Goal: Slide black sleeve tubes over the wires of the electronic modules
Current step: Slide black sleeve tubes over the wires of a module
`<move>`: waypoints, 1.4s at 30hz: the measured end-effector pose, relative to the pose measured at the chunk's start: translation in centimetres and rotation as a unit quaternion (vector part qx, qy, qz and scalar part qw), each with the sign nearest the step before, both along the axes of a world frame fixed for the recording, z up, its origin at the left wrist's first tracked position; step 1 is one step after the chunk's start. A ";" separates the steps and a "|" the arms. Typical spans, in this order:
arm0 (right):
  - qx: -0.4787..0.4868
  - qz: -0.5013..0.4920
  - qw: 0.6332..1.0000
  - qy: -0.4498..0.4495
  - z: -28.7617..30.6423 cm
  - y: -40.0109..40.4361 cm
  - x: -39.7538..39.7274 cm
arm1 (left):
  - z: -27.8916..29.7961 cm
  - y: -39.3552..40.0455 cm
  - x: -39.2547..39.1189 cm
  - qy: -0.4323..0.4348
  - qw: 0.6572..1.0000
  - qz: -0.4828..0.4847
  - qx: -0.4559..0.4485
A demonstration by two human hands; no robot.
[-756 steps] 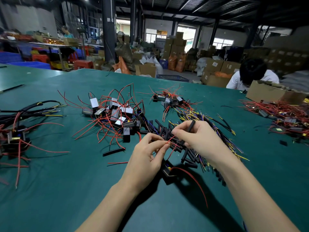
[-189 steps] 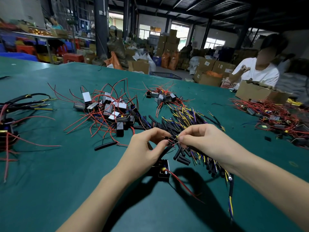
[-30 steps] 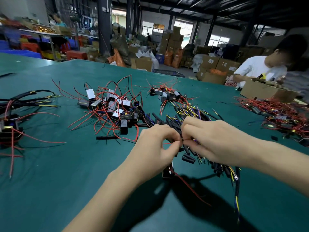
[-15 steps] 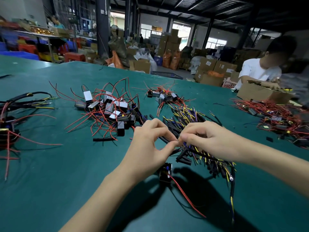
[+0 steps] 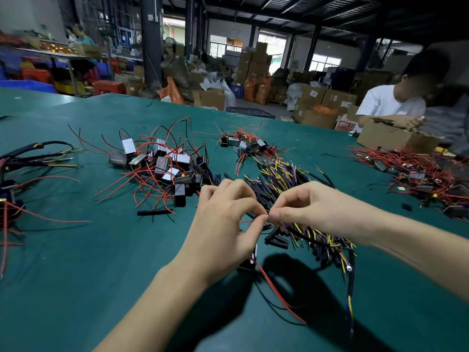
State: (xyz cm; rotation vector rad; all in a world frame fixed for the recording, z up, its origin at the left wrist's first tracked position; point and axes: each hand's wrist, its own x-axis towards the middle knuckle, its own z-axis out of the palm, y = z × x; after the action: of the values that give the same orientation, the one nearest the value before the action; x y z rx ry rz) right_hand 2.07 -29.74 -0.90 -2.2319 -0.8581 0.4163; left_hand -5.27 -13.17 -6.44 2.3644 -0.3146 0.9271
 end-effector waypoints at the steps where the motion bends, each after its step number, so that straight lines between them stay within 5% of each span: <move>1: -0.007 0.005 1.000 -0.029 0.0 0.0 -0.1 | 0.0 -0.1 0.0 0.008 1.000 0.002 -0.007; 5: -0.052 0.057 0.952 -0.295 -0.2 -0.3 -0.7 | 0.2 -0.3 -0.1 0.061 0.994 -0.019 -0.083; 8: -0.133 0.156 0.821 -0.532 0.1 -0.1 -1.3 | 0.5 0.1 0.2 0.145 0.970 -0.068 -0.185; 10: -0.164 0.226 0.715 -0.641 0.2 -0.1 -1.3 | 0.8 0.7 0.3 0.221 0.926 -0.123 -0.280; 11: -0.167 0.239 0.694 -0.659 0.2 -0.1 -1.3 | 0.8 0.8 0.3 0.256 0.897 -0.153 -0.326; 12: -0.163 0.230 0.706 -0.650 0.1 -0.1 -1.3 | 0.7 1.0 0.3 0.283 0.874 -0.170 -0.356; 14: -0.133 0.164 0.810 -0.546 -0.1 0.0 -1.6 | 0.6 1.1 0.2 0.293 0.869 -0.161 -0.366; 16: -0.053 0.101 0.926 -0.359 0.0 0.1 -1.4 | 0.5 1.0 0.3 0.248 0.901 -0.121 -0.334; 18: -0.012 0.041 0.982 -0.185 0.4 -0.1 -0.7 | 0.4 0.6 0.3 0.188 0.940 -0.076 -0.274; 26: -0.033 0.011 0.999 0.025 0.9 0.0 0.0 | 0.0 -0.3 0.0 0.038 0.992 -0.003 -0.116; 29: -0.032 0.027 0.999 0.016 0.8 0.0 0.0 | 0.0 -0.3 0.0 0.051 0.991 -0.020 -0.119; 32: -0.030 0.054 0.994 -0.090 0.7 0.1 -0.4 | 0.0 -0.5 -0.2 0.077 0.982 -0.059 -0.162; 34: -0.061 0.093 0.963 -0.245 0.6 0.1 -0.5 | 0.1 -0.5 -0.3 0.111 0.970 -0.075 -0.205; 37: -0.219 0.172 0.849 -0.449 0.8 0.5 -0.9 | 0.3 -0.3 -0.1 0.172 0.956 -0.075 -0.226; 42: -0.249 0.273 0.678 -0.635 1.4 1.6 -1.3 | 0.6 1.1 0.4 0.283 0.890 -0.167 -0.316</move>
State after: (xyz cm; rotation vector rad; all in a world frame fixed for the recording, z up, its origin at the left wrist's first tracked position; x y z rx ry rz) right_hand 0.80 -28.12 0.50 -2.5348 -2.3815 -0.9650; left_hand -4.87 -12.02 -5.82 1.7781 -0.1416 0.1081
